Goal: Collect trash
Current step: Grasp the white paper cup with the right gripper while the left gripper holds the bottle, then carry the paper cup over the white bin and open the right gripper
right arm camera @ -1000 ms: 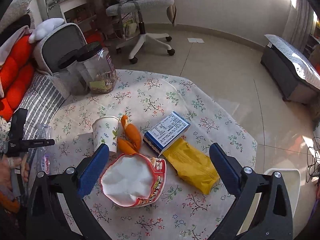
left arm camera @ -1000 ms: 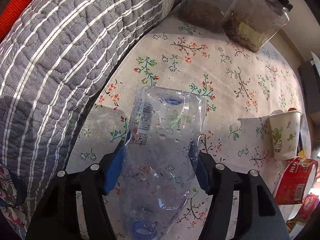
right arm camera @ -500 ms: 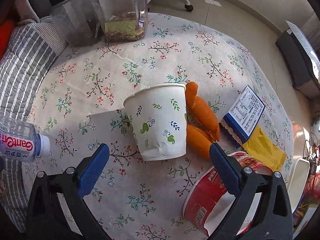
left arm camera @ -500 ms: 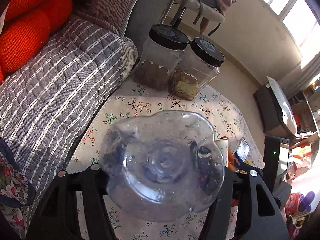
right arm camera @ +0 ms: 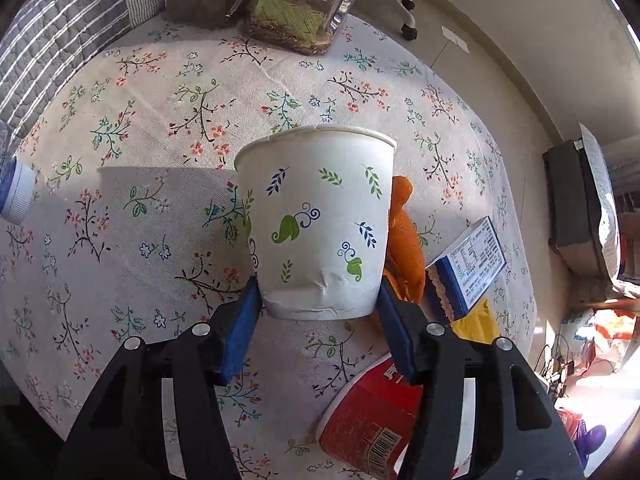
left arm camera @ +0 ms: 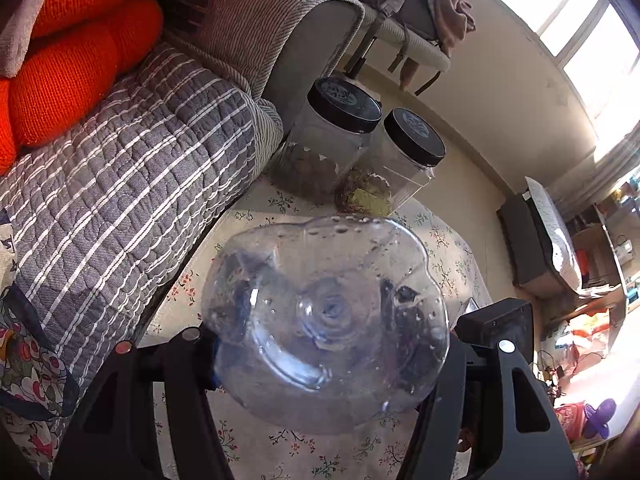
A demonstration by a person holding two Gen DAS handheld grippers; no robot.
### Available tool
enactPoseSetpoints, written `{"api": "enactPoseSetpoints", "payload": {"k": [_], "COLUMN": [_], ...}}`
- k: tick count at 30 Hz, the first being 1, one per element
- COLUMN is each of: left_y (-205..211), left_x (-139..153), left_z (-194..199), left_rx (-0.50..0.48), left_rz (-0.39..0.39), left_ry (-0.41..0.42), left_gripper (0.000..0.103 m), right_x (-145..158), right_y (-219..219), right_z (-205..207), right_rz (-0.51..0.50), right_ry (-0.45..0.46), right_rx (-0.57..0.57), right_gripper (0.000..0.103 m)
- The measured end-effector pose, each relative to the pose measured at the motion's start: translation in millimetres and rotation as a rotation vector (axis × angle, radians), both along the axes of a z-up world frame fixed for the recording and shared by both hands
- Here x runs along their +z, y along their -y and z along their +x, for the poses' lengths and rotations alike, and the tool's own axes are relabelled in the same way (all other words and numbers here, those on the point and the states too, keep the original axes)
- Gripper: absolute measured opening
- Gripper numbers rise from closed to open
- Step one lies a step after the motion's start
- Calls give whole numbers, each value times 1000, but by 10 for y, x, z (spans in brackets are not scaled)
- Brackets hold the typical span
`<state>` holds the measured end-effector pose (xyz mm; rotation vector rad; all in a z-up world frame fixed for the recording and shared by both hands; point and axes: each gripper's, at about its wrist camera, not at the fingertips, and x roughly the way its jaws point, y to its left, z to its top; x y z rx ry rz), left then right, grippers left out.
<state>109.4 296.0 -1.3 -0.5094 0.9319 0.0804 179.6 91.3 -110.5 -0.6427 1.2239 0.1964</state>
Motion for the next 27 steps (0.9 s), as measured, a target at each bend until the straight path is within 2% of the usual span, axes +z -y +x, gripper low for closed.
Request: {"api": "enactPoseSetpoints", "payload": {"k": [2, 3, 4, 6, 7, 8, 10, 12, 15, 21, 27], "left_y": [-14, -26, -38, -62, -73, -81, -86, -68, -43, -40, 167], "left_x": [2, 6, 10, 15, 11, 8, 3, 15, 28, 49, 102], "left_z": [-2, -9, -15, -29, -29, -30, -23, -23, -22, -29, -33], "left_rx": [9, 15, 22, 38, 45, 50, 51, 48, 45, 62, 42], "left_rz": [-2, -3, -1, 11, 15, 14, 8, 8, 9, 10, 29], "left_ry": [2, 4, 5, 5, 3, 2, 2, 6, 11, 26, 68], "left_gripper": [61, 61, 61, 61, 61, 61, 61, 61, 61, 61, 61], "right_x": [129, 166, 172, 35, -30, -48, -6, 129, 347, 643, 906], "right_y": [-119, -191, -257, -276, -225, -183, -130, -153, -229, -223, 100], "right_z": [-142, -252, -404, -745, -873, -971, -1060, -1067, -1005, -920, -881], "right_rz": [-151, -263, -411, -773, -899, -957, -1032, -1017, -905, -563, -312], "right_ry": [118, 197, 303, 554, 613, 604, 608, 618, 621, 620, 674], "right_rx": [149, 251, 377, 697, 840, 935, 1014, 998, 917, 719, 509], "right_gripper": [54, 54, 54, 54, 54, 54, 54, 54, 54, 55, 55]}}
